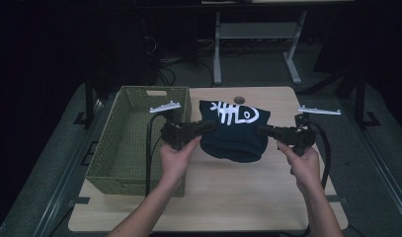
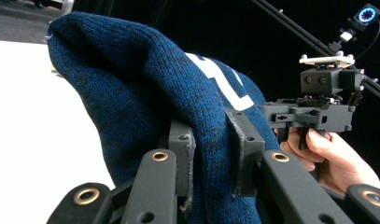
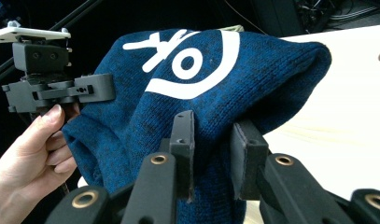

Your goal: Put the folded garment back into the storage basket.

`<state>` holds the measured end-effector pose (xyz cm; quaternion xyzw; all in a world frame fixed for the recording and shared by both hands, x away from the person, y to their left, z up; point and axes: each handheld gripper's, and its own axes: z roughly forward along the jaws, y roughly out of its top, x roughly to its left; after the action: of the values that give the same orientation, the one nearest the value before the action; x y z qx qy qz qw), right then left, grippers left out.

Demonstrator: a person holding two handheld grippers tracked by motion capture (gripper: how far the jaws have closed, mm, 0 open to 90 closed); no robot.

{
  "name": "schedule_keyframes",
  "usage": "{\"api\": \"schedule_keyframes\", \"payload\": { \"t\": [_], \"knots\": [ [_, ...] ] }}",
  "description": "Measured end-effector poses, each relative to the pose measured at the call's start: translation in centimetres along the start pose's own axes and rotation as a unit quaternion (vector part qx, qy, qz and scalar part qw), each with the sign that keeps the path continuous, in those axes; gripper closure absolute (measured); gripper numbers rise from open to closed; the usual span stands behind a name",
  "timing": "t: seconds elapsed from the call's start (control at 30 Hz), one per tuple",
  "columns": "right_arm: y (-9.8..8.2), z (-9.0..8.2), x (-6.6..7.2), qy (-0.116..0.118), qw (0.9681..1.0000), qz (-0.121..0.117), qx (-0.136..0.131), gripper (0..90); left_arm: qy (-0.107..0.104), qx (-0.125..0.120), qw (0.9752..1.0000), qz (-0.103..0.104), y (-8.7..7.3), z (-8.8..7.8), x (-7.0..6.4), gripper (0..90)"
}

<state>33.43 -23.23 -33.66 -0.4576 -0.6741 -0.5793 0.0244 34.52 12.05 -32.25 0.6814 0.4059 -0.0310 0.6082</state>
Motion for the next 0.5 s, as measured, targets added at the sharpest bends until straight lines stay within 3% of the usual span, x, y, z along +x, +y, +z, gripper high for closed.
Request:
{"api": "schedule_keyframes", "payload": {
  "t": [0.5],
  "knots": [
    [1.4,4.4,2.3,0.016,0.9998,-0.008,0.012,72.8,0.023,-0.015,0.9996,-0.007,1.0,-3.9,1.8,73.8]
  ]
}}
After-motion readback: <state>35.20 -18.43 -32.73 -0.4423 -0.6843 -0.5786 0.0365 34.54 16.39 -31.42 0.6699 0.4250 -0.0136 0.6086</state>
